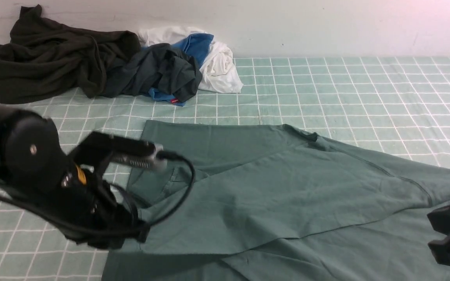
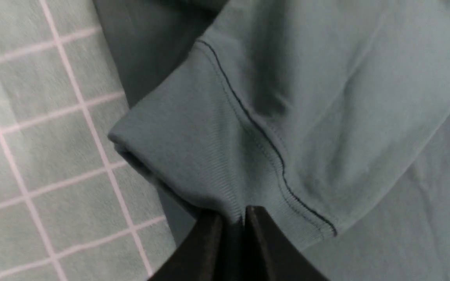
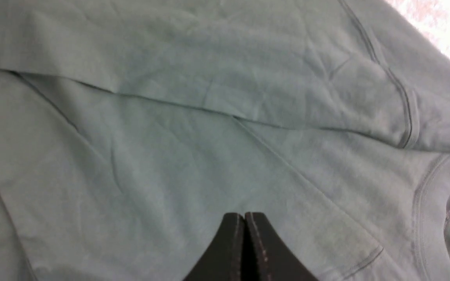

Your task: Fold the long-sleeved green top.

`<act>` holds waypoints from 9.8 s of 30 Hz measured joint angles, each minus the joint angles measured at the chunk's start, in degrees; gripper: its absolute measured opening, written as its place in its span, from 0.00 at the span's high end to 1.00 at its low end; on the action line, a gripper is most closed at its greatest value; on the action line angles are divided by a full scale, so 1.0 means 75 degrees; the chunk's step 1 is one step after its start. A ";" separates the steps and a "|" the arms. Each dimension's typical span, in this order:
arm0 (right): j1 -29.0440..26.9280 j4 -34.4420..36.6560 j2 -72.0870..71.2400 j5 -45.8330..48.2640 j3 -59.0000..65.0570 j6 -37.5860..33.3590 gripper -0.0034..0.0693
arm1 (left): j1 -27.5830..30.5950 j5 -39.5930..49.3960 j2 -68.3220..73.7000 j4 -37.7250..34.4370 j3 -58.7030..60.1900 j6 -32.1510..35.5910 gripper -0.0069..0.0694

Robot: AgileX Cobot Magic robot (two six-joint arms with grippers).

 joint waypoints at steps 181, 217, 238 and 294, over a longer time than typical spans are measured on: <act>-0.1606 0.1185 0.6860 -0.0703 -0.5305 -0.6520 0.93 | 0.1058 0.1507 0.4141 0.1924 -0.6678 0.2717 0.90; -0.0635 0.3045 0.9280 -0.2871 -0.6096 -0.3176 0.60 | 0.1158 0.2124 0.5497 0.2610 -0.8386 0.0340 0.64; -0.2526 0.0855 0.6667 0.1642 -0.7179 -0.1739 0.62 | 0.0541 0.1757 0.4378 0.0743 -0.4747 0.1611 0.91; -0.1572 0.1495 0.4882 0.1086 -0.6835 -0.1544 0.88 | 0.0734 0.1943 -0.0709 0.1075 -0.3532 0.1371 0.91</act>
